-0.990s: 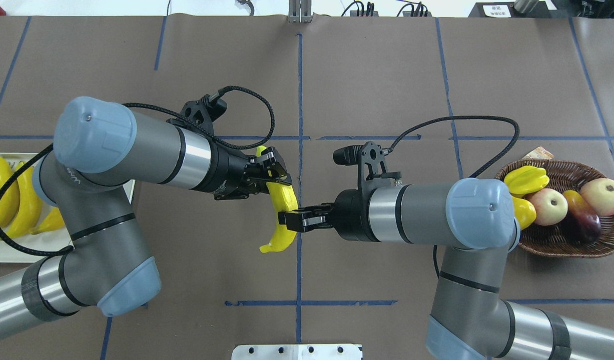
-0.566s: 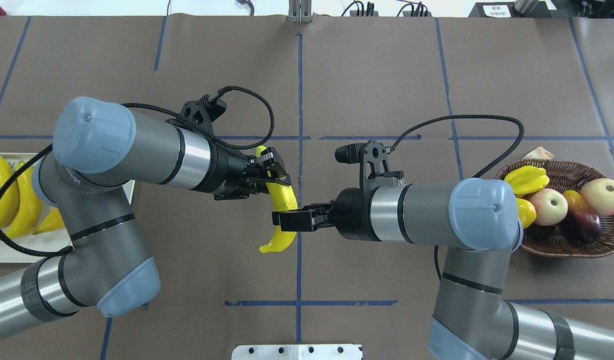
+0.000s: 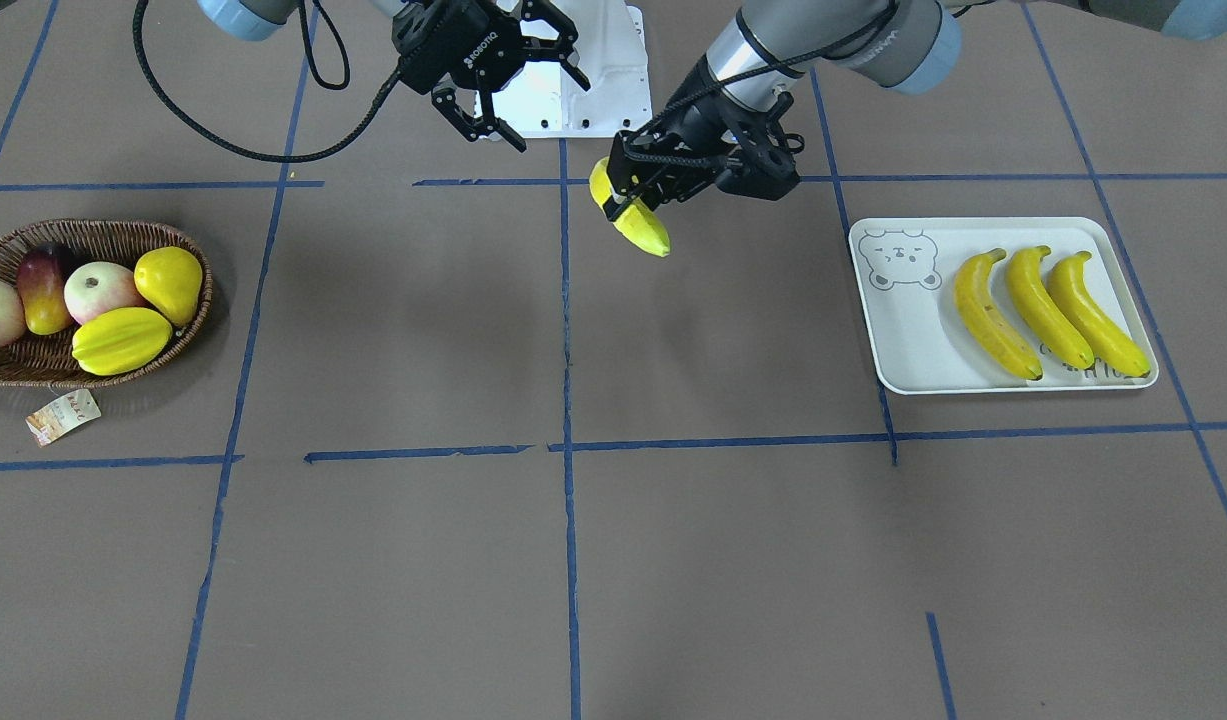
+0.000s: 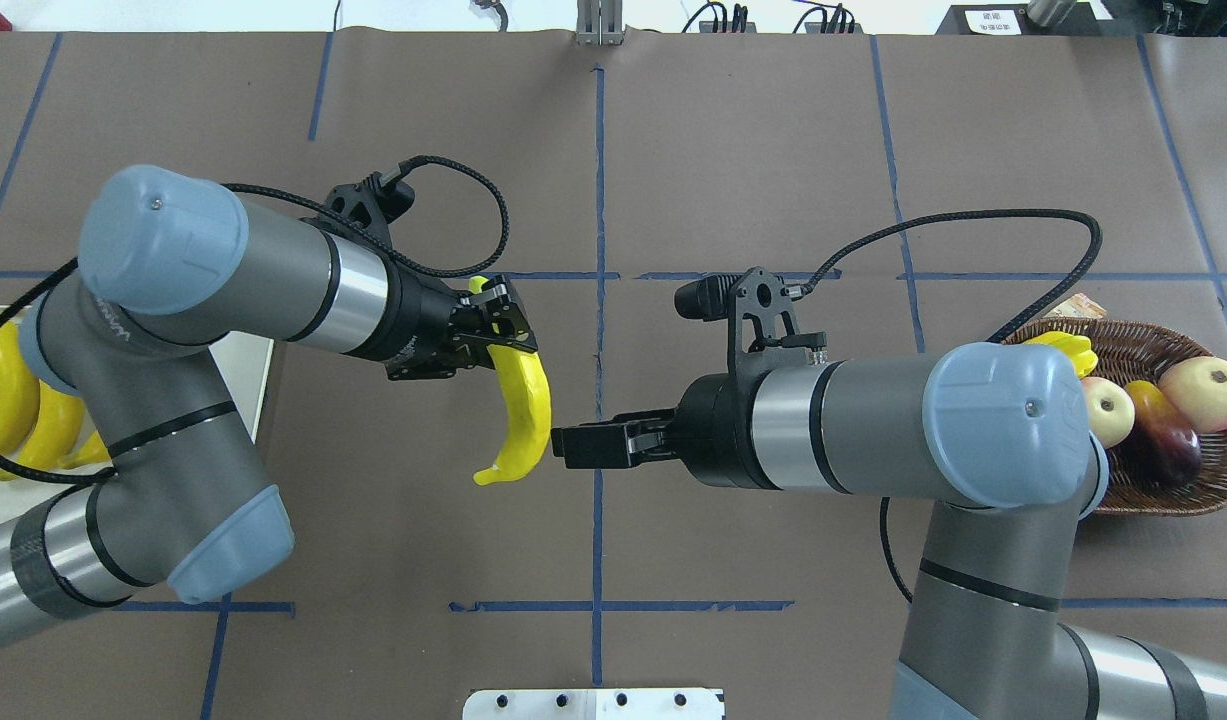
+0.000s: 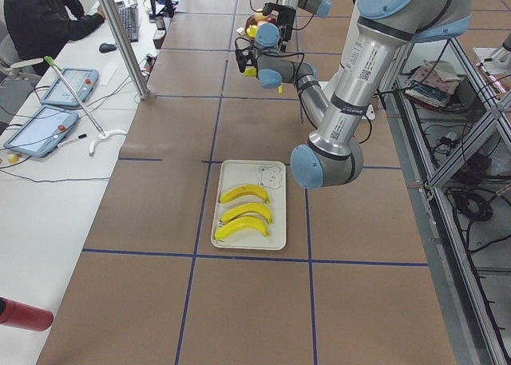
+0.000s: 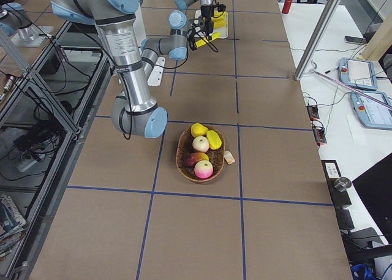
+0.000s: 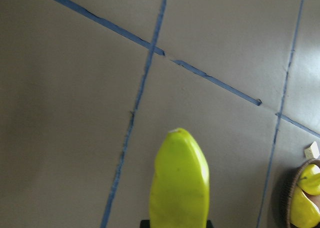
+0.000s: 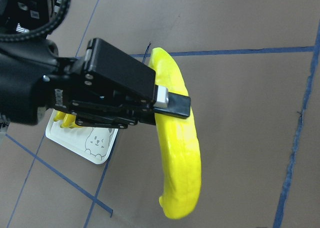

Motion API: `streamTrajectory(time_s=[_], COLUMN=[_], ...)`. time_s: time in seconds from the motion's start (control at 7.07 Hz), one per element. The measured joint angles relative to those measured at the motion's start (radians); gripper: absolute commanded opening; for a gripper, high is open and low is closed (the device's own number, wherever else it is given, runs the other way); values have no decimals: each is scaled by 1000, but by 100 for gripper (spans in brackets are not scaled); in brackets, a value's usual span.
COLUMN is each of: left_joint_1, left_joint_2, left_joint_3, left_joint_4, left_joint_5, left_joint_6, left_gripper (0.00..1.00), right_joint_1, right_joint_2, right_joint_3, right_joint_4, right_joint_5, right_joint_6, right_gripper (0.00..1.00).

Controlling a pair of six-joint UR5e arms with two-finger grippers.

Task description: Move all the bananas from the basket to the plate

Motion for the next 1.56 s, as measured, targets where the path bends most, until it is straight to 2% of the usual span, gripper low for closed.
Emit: streamTrajectory(time_s=[0.28,0.57,0.99,1.27,1.41,1.56], left_joint_1=[-100,-149,-173,-179,-181,-183], left_joint_2=[25,95,256,288,292,293], left_joint_3=[-43,-68,-44,38,66,76], left_joint_4=[245,430,469,467,462,460], left_joint_5=[-54,-47,-28,-27,-27,-28], left_joint_6=[166,300,338,340,341,340], left_gripper=[0,0,0,0,97,100], right_joint_1=[37,70,98,100,100,100], right_joint_2=[-1,-4,-23,-27,-26,-27], right_joint_3=[44,82,84,85,87,87], right_joint_4=[-159,-299,-327,-328,-328,-328], right_joint_5=[0,-2,-9,-13,-14,-14], right_joint_6=[0,0,0,0,1,1], right_gripper=[100,100,100,100,100,100])
